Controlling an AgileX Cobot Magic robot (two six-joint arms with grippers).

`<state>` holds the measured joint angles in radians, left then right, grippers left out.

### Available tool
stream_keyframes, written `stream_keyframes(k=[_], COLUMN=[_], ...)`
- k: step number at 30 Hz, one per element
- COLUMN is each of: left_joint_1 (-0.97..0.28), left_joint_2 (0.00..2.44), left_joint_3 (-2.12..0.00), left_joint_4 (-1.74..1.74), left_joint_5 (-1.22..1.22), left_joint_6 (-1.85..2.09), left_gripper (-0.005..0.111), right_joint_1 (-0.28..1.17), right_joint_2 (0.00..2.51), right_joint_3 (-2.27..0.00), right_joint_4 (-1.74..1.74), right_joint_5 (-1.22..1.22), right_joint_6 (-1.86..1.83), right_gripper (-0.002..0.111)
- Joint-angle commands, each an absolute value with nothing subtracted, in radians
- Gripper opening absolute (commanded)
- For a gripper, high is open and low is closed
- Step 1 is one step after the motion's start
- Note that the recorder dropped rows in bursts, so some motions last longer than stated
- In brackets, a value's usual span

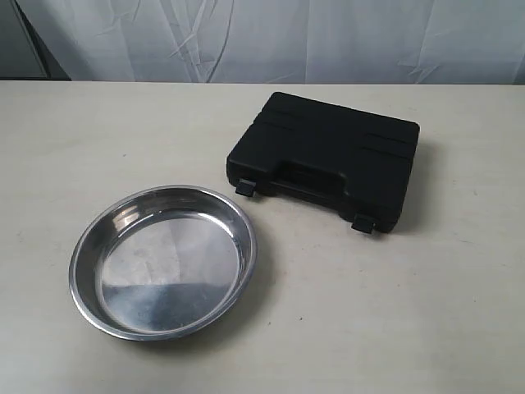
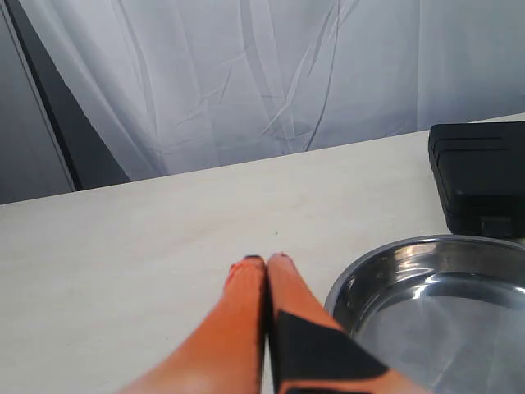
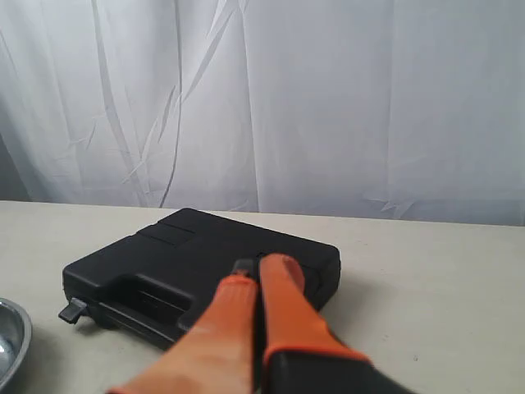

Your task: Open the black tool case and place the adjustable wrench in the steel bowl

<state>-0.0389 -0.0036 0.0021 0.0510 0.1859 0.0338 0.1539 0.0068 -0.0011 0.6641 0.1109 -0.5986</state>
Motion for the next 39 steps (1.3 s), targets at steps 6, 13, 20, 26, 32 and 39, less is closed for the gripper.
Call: stream_keyframes(k=[6, 13, 20, 26, 32, 39], left_joint_1=[-0.043, -0.043, -0.043, -0.043, -0.043, -0.043], left_joint_2=[0.0, 0.0, 0.0, 0.0, 0.0, 0.0], left_joint_3=[0.0, 0.0, 0.0, 0.0, 0.0, 0.0], left_joint_4=[0.047, 0.047, 0.047, 0.047, 0.047, 0.047], left_joint_5=[0.18, 0.18, 0.18, 0.18, 0.18, 0.18], left_joint_6=[0.03, 0.03, 0.03, 0.03, 0.03, 0.03], left_gripper=[0.0, 0.0, 0.0, 0.0, 0.0, 0.0], right_joint_1=[0.148, 0.148, 0.148, 0.148, 0.148, 0.152], right_joint_2=[0.0, 0.0, 0.0, 0.0, 0.013, 0.729], right_joint_3=[0.0, 0.0, 0.0, -0.002, -0.25, -0.705], right_joint_4=[0.665, 0.665, 0.817, 1.427, 1.24, 0.75], right_joint_5=[0.103, 0.103, 0.078, 0.027, -0.07, 0.224], right_joint_6=[-0.6, -0.6, -0.6, -0.6, -0.778, -0.778], right_gripper=[-0.001, -0.001, -0.001, -0.001, -0.001, -0.001])
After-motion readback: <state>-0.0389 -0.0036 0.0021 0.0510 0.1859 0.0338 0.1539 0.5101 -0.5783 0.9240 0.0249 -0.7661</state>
